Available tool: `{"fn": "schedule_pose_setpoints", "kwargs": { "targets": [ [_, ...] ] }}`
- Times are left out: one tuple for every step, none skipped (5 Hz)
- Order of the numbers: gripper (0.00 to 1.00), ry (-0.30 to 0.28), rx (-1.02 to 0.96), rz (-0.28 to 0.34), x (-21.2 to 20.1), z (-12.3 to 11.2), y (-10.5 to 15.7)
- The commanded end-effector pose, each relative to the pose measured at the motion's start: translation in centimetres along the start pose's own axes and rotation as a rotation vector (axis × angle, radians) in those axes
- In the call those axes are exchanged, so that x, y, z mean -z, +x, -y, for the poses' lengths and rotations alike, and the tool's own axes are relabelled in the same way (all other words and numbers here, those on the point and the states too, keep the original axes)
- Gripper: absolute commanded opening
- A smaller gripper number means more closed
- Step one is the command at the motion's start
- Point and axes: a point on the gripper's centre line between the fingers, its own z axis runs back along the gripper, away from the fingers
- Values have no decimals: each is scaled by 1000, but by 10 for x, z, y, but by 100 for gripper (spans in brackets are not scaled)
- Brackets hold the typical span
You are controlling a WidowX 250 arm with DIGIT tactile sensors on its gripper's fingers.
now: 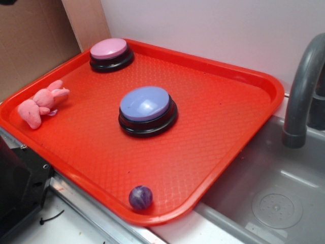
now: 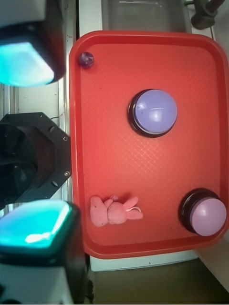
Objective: Push the pink button.
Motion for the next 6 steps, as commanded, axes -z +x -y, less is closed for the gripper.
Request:
{"fn": "schedule_pose_setpoints", "kwargs": {
  "targets": [
    [100, 0, 0, 0, 0, 0, 0],
    [100, 17, -142, 21, 25, -29, 43],
    [100, -19, -242, 104, 39, -58, 82],
    [100, -19, -242, 104, 39, -58, 82],
    [100, -19, -242, 104, 39, -58, 82],
    [100, -19, -242, 104, 39, -58, 82]
  ]
}}
